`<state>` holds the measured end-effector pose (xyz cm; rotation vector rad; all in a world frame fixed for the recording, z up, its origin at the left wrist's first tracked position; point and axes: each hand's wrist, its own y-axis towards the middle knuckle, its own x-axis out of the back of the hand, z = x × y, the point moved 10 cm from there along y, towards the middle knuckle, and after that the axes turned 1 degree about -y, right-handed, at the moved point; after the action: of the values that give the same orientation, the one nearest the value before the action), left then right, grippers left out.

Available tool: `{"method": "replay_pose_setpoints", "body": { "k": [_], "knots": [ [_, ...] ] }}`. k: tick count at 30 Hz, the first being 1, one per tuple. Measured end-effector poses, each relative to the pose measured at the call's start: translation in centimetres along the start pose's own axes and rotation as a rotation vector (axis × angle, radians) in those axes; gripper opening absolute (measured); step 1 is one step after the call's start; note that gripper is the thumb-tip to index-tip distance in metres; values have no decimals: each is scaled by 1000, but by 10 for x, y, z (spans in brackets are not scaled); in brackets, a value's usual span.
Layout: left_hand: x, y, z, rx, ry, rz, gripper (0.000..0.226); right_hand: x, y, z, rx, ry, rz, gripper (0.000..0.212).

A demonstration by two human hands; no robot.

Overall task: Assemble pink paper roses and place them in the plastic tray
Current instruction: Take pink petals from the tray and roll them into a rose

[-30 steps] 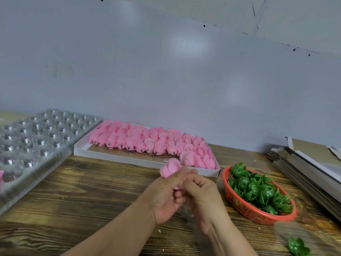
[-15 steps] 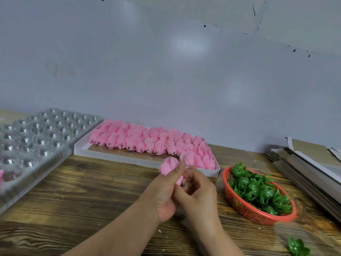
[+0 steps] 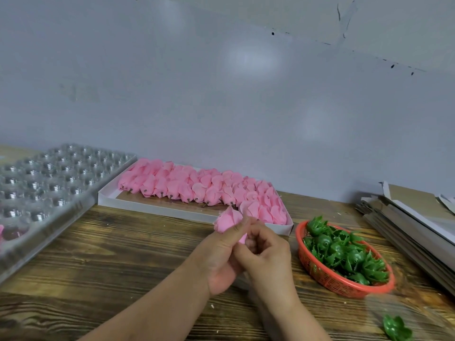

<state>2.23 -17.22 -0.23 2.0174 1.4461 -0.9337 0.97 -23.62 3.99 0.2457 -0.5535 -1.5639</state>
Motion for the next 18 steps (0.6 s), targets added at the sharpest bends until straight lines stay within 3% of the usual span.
{"method": "replay_pose_setpoints", "body": {
  "k": [4, 7, 9, 13, 18],
  "knots": [
    [4, -1, -6, -8, 151, 7, 25, -12, -2, -20, -243, 266, 114, 13],
    [5, -2, -5, 18, 206, 0, 36, -18, -6, -29, -337, 350, 168, 18],
    [9, 0, -6, 8, 166, -37, 37, -16, -5, -23, -263, 264, 161, 12],
    [12, 2, -4, 11, 67, -89, 36, -8, -3, -2, -4, -165, 87, 13],
    [7, 1, -6, -12, 172, -57, 22, -8, -1, -5, -75, 65, 115, 22]
  ]
}}
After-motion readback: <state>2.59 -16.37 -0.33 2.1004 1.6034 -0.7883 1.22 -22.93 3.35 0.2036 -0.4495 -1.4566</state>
